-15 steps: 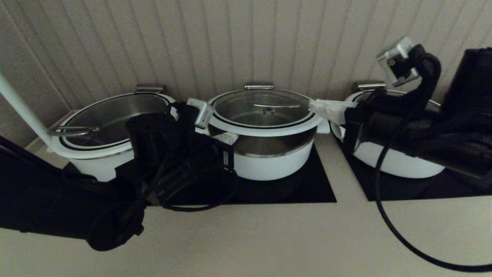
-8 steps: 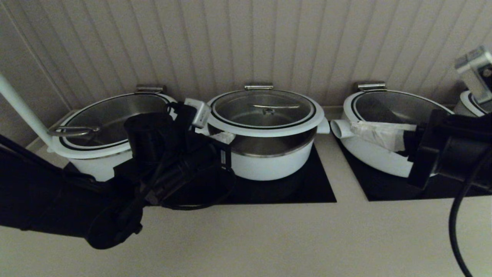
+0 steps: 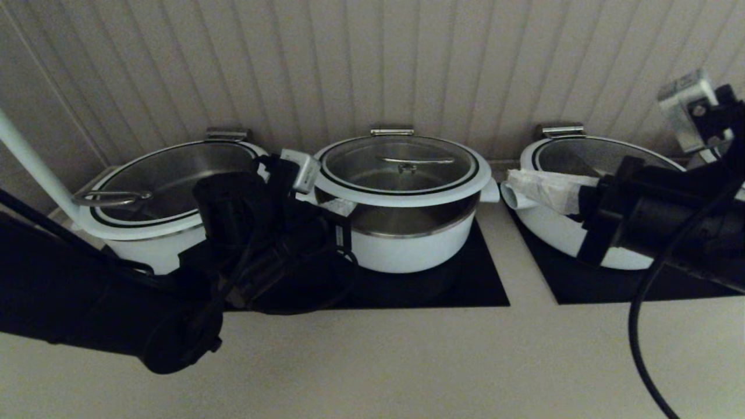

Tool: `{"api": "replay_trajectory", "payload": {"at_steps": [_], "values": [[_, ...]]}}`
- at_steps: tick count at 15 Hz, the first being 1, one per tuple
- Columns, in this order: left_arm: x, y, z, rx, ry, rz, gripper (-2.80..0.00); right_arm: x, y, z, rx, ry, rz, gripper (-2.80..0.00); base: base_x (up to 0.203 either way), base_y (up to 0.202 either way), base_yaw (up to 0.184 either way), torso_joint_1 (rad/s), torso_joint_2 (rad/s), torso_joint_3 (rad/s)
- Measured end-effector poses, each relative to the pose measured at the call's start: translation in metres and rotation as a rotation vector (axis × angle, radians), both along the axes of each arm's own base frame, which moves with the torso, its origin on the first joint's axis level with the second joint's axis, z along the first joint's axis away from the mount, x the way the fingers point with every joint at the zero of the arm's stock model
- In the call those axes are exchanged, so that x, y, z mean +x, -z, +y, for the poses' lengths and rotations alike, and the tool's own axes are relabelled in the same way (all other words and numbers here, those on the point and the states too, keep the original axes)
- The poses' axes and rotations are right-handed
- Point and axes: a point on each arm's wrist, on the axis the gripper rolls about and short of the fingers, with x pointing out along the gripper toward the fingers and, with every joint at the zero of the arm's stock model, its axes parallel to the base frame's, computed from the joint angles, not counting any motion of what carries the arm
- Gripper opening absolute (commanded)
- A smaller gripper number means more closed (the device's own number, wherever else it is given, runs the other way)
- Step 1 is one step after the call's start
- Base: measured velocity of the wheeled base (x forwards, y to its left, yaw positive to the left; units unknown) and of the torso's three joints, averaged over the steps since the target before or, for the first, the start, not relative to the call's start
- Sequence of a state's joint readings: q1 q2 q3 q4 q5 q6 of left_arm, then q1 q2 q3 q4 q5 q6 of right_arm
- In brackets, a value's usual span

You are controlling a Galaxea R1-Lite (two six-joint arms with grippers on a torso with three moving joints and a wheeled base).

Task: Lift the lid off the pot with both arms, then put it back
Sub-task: Hold the pot lid with the left arm

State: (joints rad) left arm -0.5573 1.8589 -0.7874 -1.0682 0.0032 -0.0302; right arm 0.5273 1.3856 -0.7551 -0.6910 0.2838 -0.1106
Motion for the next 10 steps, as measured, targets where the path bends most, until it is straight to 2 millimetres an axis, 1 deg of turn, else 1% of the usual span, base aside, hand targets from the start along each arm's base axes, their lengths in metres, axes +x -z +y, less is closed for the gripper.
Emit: {"api": "replay_trajectory", "payload": {"at_steps": [3, 5, 7, 10], "values": [[0.006, -0.002, -0.002, -0.015, -0.008, -0.025, -2.8, 0.015, 0.002, 0.014, 0.024, -0.038, -0.045, -2.8, 0.0, 0.0, 0.0, 0.0, 0.0, 0.0], [0.011, -0.006, -0.003, -0.027, -0.015, -0.043, -2.8, 0.019, 0.006, 0.02, 0.015, -0.067, -0.031, -2.8, 0.0, 0.0, 0.0, 0.0, 0.0, 0.0], [0.014, -0.008, -0.002, -0.03, -0.02, -0.049, -2.8, 0.019, 0.01, 0.025, 0.0, -0.104, -0.002, -2.8, 0.0, 0.0, 0.0, 0.0, 0.0, 0.0], [0.018, -0.007, 0.001, -0.028, -0.033, -0.049, -2.8, 0.01, 0.014, 0.035, -0.009, -0.18, 0.052, -2.8, 0.0, 0.0, 0.0, 0.0, 0.0, 0.0]]}}
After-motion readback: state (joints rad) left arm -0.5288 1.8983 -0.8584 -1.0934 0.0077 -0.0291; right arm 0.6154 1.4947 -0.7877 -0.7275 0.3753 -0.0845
